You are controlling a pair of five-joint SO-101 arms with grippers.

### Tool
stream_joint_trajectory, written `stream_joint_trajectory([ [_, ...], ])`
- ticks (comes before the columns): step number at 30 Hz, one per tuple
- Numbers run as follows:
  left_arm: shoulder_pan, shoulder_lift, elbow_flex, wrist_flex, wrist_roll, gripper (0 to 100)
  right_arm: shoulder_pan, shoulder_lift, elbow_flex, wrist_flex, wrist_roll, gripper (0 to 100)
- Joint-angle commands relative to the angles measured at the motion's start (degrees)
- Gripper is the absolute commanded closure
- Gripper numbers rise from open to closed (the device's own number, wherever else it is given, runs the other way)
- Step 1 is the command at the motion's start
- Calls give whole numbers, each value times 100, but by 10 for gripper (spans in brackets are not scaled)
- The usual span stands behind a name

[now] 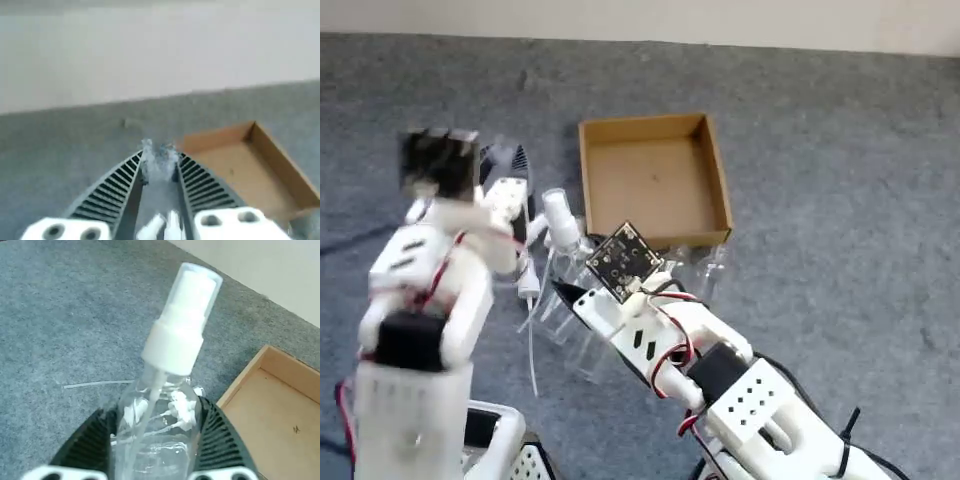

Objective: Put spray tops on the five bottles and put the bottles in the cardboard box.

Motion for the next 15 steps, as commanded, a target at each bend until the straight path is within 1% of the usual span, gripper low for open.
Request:
stream_joint_trajectory([
  [1,171,233,-242,-123,0,954,-40,-127,-92,4,44,995],
  [6,629,233,-163,237,-9,954,-31,-127,-92,4,44,995],
  [10,681,224,-22,607,-9,956,-31,-127,-92,4,44,995],
  [15,673,224,312,712,-9,957,-31,-127,-92,4,44,995],
])
